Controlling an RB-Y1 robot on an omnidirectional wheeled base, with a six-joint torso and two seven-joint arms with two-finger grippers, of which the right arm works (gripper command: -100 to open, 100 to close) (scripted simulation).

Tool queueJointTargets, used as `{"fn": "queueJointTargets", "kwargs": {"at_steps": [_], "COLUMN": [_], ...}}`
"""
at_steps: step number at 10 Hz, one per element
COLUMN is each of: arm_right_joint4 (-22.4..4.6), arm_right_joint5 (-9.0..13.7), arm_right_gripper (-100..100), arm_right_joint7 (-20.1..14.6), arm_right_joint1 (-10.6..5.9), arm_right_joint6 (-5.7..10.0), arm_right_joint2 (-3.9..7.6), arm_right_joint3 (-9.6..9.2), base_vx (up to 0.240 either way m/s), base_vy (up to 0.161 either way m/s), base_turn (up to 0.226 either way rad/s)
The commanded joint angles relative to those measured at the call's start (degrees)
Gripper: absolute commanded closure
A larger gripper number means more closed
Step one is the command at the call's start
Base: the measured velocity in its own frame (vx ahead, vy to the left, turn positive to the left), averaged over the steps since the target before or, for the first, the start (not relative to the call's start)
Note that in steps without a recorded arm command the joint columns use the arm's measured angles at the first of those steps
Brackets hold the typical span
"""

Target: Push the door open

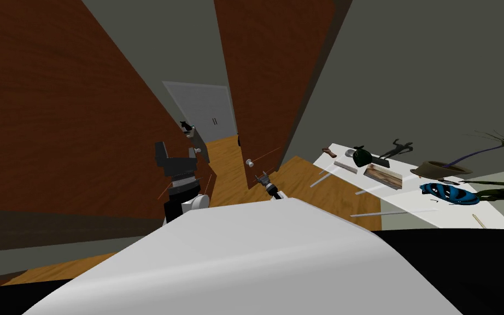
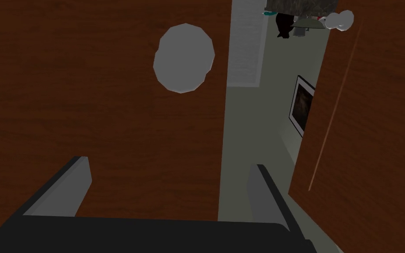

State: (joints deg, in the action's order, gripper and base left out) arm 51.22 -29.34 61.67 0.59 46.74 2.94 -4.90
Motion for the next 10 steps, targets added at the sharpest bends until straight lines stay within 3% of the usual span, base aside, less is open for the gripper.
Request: {"fn": "queueJointTargets", "kwargs": {"at_steps": [1,4,5,7,10], "arm_right_joint4": [-1.7,-4.9,-4.9,-5.3,-5.6], "arm_right_joint5": [-0.7,-2.1,-1.7,-1.6,-1.5], "arm_right_gripper": [-100,-100,-100,-100,-100], "arm_right_joint7": [1.2,3.4,3.0,3.6,4.1], "arm_right_joint1": [-0.56,-1.74,-1.81,-1.99,-2.13], "arm_right_joint6": [0.74,1.80,1.86,1.89,1.77], "arm_right_joint2": [-0.06,-0.40,-0.46,-0.01,-0.27], "arm_right_joint3": [-0.14,-0.46,-0.19,0.02,0.33], "base_vx": [0.067,0.066,0.041,0.138,0.203], "base_vy": [-0.045,-0.036,-0.022,0.064,0.092], "base_turn": [0.007,0.004,0.006,0.024,0.024]}}
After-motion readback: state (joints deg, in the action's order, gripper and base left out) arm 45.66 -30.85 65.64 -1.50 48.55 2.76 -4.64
